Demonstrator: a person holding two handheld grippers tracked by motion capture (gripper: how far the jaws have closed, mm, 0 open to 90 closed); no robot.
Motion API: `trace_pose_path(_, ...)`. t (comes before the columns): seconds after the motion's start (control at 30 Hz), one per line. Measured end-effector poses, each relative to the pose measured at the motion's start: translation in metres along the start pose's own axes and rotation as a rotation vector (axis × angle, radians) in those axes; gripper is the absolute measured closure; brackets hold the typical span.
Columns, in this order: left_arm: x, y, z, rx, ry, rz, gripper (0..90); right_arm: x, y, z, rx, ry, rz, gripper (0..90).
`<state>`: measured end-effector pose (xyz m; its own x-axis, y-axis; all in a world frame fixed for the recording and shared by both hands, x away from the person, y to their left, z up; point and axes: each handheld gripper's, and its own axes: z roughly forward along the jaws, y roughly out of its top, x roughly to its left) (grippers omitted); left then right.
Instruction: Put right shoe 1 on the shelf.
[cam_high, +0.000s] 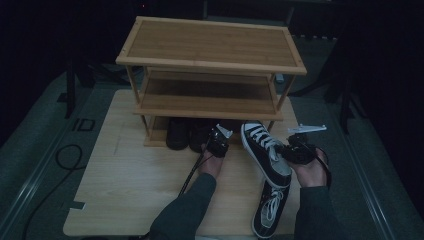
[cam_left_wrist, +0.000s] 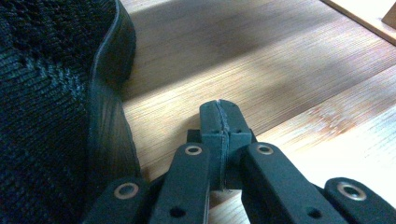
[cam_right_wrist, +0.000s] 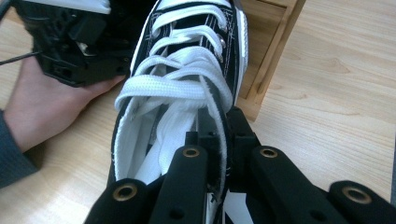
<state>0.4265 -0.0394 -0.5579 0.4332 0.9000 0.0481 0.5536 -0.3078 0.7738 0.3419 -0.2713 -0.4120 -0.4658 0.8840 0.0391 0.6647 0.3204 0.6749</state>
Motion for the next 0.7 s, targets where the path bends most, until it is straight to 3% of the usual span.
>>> trace_pose_path(0.3, 0.0, 0.0, 0.0, 0.0, 0.0, 0.0, 90.0, 0.0, -0.002, -0.009, 0.0, 0.014, -0.02, 88.0)
trace_pose_path(0.7, 0.0, 0.0, 0.0, -0.003, 0.0, -0.003, 90.0, -0.004, -0.004, -0.017, -0.003, 0.071, -0.043, 88.0)
